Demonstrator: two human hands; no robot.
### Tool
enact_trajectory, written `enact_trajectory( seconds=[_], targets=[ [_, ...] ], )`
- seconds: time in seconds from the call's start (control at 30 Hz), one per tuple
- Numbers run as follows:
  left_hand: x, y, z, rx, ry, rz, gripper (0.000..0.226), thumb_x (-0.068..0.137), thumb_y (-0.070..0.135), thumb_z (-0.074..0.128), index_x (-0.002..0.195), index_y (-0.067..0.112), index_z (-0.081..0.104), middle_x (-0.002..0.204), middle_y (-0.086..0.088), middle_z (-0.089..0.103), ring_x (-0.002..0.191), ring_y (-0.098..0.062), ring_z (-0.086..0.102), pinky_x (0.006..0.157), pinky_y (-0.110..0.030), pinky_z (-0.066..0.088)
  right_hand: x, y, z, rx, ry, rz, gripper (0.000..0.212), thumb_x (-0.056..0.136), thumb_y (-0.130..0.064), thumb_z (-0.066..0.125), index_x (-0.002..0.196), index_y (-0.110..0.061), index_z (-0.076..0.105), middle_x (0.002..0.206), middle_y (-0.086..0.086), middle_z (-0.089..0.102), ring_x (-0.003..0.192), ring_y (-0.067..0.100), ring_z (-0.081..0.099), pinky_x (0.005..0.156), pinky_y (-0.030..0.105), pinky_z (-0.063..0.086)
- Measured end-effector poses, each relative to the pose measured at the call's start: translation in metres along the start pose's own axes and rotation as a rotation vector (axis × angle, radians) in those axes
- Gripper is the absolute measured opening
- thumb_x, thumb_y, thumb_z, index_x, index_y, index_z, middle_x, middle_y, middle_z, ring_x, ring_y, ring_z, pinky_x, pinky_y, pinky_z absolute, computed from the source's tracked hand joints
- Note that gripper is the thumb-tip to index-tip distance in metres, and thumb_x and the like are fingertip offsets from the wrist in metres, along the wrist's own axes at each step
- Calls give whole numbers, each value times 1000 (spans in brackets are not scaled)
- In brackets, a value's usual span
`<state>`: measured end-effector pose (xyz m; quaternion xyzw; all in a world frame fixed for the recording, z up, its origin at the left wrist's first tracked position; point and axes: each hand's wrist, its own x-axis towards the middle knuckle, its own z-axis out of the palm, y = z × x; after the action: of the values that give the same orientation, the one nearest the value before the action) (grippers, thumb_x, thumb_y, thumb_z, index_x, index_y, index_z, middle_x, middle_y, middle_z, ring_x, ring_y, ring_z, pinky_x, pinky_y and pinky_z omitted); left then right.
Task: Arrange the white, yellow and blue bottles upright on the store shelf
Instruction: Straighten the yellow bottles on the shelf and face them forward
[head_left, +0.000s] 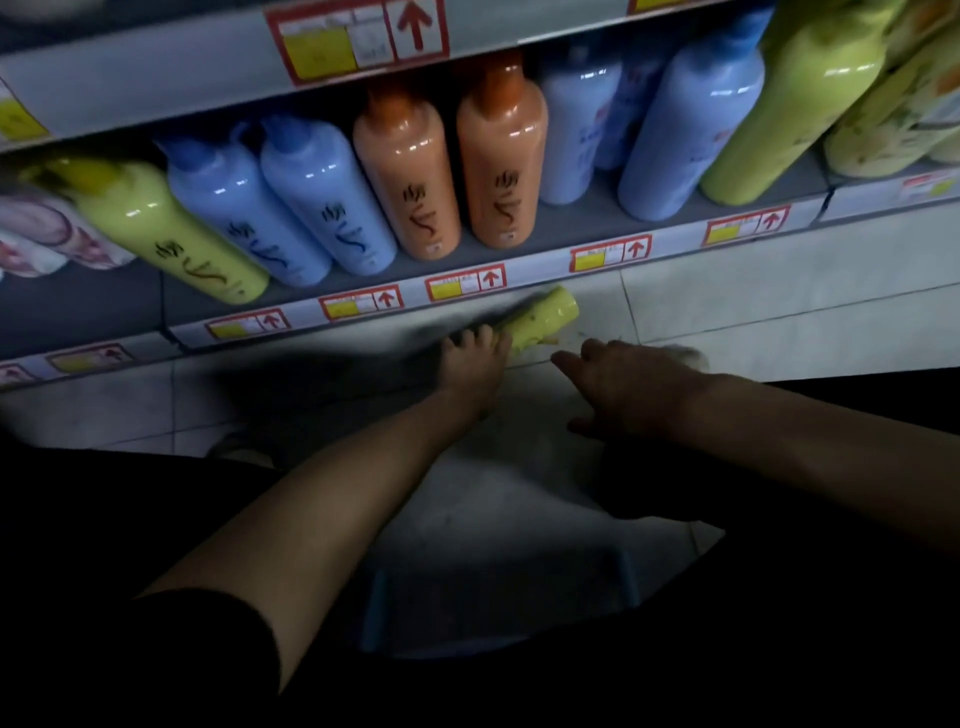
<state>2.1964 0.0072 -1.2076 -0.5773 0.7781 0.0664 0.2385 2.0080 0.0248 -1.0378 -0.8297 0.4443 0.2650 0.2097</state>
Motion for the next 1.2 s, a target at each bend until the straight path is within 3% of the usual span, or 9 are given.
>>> enact_trajectory(
  seconds=[0.1,0.17,0.23,0.33,0.43,0.67,1.0,1.13,1.2],
  targets=[
    [11,17,10,-125,-5,-109,56,99,28,55,152,17,40,134,-16,53,112,-37,60,91,-44,50,-2,0,-3,-20,30,-3,71,96,-49,63,151,-15,35,140,17,50,126,37,55,94,46,51],
    [15,28,12,-193,-44,-211,50,95,31,66,142,19,56,124,-12,63,103,-32,66,82,-38,53,-2,0,-6,-22,45,-10,64,97,-47,62,148,-15,39,139,17,50,125,37,55,94,46,50],
    [18,30,12,-195,-42,-277,44,94,29,68,135,14,62,122,-13,65,106,-31,66,85,-40,55,-1,1,-6,-29,49,-16,60,98,-46,61,145,-14,42,137,17,51,124,37,56,93,45,50],
    [25,29,21,-262,-48,-323,43,104,22,54,142,5,52,144,-18,50,128,-36,54,102,-48,47,-2,3,-4,-64,54,-18,57,99,-44,60,143,-13,43,137,17,51,124,37,55,94,45,50],
    [28,33,27,-392,-41,-408,42,105,23,54,142,4,51,147,-22,47,126,-41,56,99,-48,49,-2,5,-1,-67,19,-20,51,99,-36,61,142,-13,45,138,17,49,126,37,54,97,46,50],
    [26,36,28,-447,-79,-350,51,103,24,61,146,1,48,147,-21,46,130,-40,52,102,-50,50,4,13,-2,-99,-37,-12,42,101,-30,60,139,-14,52,134,16,53,124,36,57,95,46,51],
    [-9,-5,-42,-632,-228,-260,56,92,55,67,122,8,68,122,-15,70,113,-34,68,85,-34,51,2,16,-8,-75,-112,9,42,100,-40,61,135,-16,57,134,11,60,124,30,61,93,41,50],
    [-27,-26,-71,-832,-296,-322,43,87,52,74,102,15,61,115,-8,67,102,-28,63,79,-33,50,1,12,-15,-80,-106,13,47,100,-42,61,138,-15,56,132,10,61,122,29,62,93,38,51],
    [-42,-40,-85,-958,-302,-320,46,86,53,76,104,15,57,112,-5,62,102,-25,60,75,-33,46,2,10,-20,-94,-83,12,51,99,-45,61,141,-16,52,133,10,60,122,29,62,92,38,51]
  ],
)
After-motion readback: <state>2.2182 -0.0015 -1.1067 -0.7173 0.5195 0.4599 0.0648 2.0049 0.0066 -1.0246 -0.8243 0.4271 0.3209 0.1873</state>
